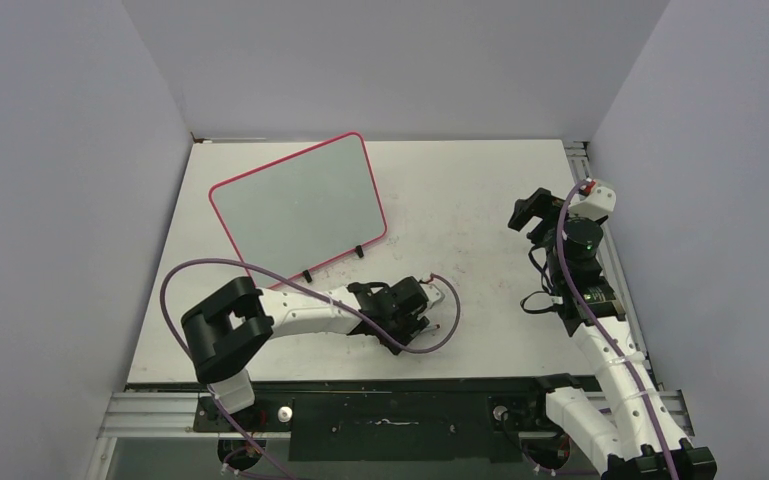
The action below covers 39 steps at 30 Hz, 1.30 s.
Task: Write a sentence on the whiteboard
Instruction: Open the whiteboard marker at the center of the board.
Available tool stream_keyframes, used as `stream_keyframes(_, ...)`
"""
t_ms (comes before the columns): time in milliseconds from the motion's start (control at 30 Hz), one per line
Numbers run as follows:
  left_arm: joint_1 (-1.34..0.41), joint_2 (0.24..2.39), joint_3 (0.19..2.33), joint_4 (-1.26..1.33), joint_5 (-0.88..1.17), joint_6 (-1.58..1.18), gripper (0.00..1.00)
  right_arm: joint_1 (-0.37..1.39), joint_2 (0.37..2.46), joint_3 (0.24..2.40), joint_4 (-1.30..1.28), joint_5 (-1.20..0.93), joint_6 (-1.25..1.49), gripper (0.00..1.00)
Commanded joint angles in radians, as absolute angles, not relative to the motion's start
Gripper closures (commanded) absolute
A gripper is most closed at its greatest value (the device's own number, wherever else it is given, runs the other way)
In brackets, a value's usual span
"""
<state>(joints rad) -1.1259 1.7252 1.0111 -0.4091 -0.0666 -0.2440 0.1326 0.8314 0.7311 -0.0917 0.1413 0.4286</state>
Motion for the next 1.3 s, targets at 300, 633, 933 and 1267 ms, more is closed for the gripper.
stream_keyframes(300,-1.136,1.683,0.927,-0.469,-0.021,-0.323,0.61,0.132,0.848,0.771,-0.051,0.141,0.430,0.10)
stream_keyframes(633,-1.158,1.752,0.946,-0.478,-0.120,-0.354,0.93,0.132,0.856,0.765,-0.061,0.168,0.426,0.10)
stream_keyframes(933,-1.153,1.560,0.858,-0.419,-0.253,-0.420,1.00,0.130,0.867,0.742,-0.046,0.076,0.462,0.10)
stream_keyframes(1267,-0.935,1.194,0.944,-0.526,-0.269,-0.281,1.00,0.132,0.972,0.757,-0.016,-0.212,0.491,0.10)
